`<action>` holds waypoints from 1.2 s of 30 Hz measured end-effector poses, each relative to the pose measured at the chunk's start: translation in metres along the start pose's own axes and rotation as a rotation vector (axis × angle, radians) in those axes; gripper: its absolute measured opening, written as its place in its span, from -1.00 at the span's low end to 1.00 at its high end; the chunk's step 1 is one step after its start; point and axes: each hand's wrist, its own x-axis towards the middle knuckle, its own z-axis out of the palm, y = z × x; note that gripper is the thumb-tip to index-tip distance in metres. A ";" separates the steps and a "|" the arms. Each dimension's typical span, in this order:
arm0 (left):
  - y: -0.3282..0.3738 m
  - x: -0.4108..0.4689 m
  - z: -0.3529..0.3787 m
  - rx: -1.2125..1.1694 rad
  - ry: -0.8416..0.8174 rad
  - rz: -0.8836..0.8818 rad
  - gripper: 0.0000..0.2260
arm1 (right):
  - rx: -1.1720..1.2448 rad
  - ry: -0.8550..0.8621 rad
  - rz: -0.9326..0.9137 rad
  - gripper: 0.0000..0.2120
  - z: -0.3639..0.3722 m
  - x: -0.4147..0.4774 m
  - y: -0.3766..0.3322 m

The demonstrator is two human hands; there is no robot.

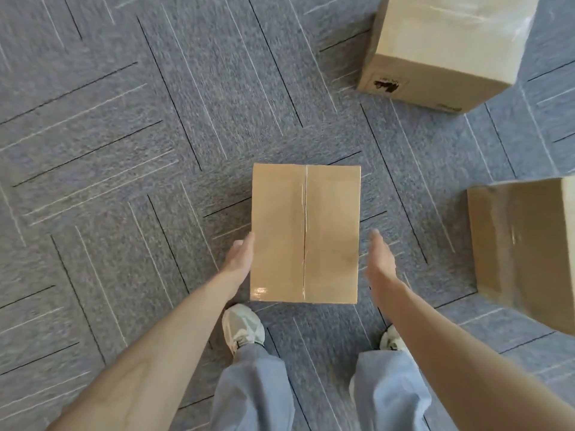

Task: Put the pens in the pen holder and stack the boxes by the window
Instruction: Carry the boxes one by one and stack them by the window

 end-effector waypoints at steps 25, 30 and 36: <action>0.050 -0.157 0.011 -0.196 -0.111 0.194 -0.18 | 0.177 -0.128 -0.095 -0.30 -0.110 -0.107 -0.009; 0.105 -0.304 0.017 -0.180 -0.140 0.347 -0.35 | 0.172 -0.087 -0.375 -0.70 -0.208 -0.223 -0.051; 0.164 -0.470 0.026 -0.104 -0.214 0.539 -0.32 | 0.276 -0.051 -0.516 -0.72 -0.321 -0.347 -0.081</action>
